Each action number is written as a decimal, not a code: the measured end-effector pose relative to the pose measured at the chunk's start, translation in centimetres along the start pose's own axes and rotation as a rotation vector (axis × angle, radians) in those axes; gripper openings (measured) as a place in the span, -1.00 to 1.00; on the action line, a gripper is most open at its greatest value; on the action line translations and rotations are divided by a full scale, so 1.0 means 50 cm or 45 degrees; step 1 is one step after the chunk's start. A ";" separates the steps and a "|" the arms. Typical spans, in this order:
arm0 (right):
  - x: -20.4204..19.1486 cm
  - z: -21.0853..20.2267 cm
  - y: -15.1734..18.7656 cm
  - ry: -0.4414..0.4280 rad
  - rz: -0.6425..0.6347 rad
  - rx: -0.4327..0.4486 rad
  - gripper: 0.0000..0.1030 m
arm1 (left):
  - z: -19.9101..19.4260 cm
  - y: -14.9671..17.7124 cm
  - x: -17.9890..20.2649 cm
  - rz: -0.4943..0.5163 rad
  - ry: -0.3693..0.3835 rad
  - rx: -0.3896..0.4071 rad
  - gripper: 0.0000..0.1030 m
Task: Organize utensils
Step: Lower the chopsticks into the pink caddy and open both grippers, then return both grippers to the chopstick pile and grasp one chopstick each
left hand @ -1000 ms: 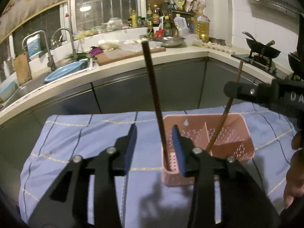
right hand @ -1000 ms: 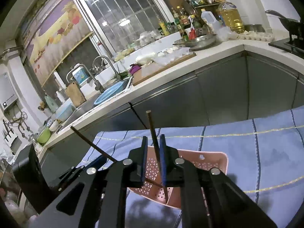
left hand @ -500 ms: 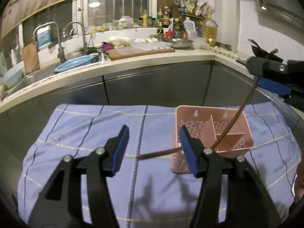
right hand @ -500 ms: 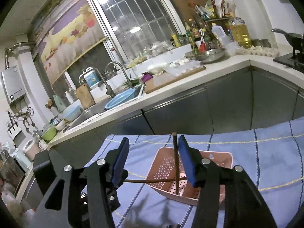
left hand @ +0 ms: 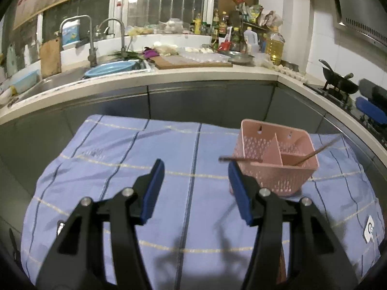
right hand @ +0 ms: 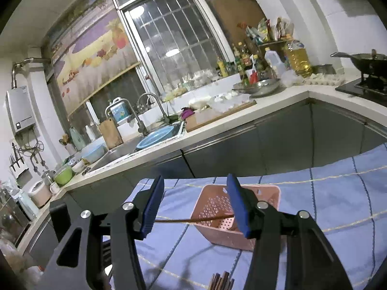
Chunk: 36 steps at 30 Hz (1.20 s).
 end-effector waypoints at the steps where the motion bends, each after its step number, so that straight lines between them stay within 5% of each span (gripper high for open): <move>1: 0.000 -0.011 0.007 0.009 0.002 0.007 0.06 | -0.005 0.003 -0.003 -0.003 0.000 -0.001 0.03; 11: -0.006 -0.124 0.094 0.038 -0.026 0.028 0.06 | -0.101 0.053 0.002 0.051 0.087 0.041 0.03; 13: -0.012 -0.120 0.146 0.046 -0.038 -0.086 0.05 | -0.097 0.097 0.012 0.086 0.141 -0.046 0.03; 15: -0.022 -0.092 0.220 0.023 -0.041 -0.269 -0.21 | -0.077 0.150 0.027 0.118 0.192 -0.165 0.02; 19: -0.059 -0.019 0.402 0.012 -0.115 -0.660 -0.48 | -0.025 0.254 0.071 0.171 0.282 -0.416 -0.30; 22: -0.062 0.005 0.470 -0.006 -0.043 -0.757 -0.51 | 0.003 0.307 0.107 0.209 0.316 -0.526 -0.31; 28: -0.083 0.004 0.475 0.058 -0.137 -0.728 -0.52 | 0.056 0.362 0.129 0.267 0.229 -0.577 -0.39; 30: -0.076 -0.004 0.483 0.154 -0.181 -0.731 -0.52 | 0.056 0.364 0.120 0.258 0.207 -0.570 -0.42; 36: -0.059 -0.014 0.481 0.110 -0.095 -0.702 -0.52 | 0.064 0.358 0.097 0.210 0.200 -0.601 -0.46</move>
Point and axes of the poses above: each gripper's, at about its wrist camera, not at the fingertips, and z roughly the way its jaws point, x to its right, y to its underside, the point moved 3 cm from there along z, roughly the way its jaws point, and after that the axes turned 13 degrees about -z, right-handed, at the moved point
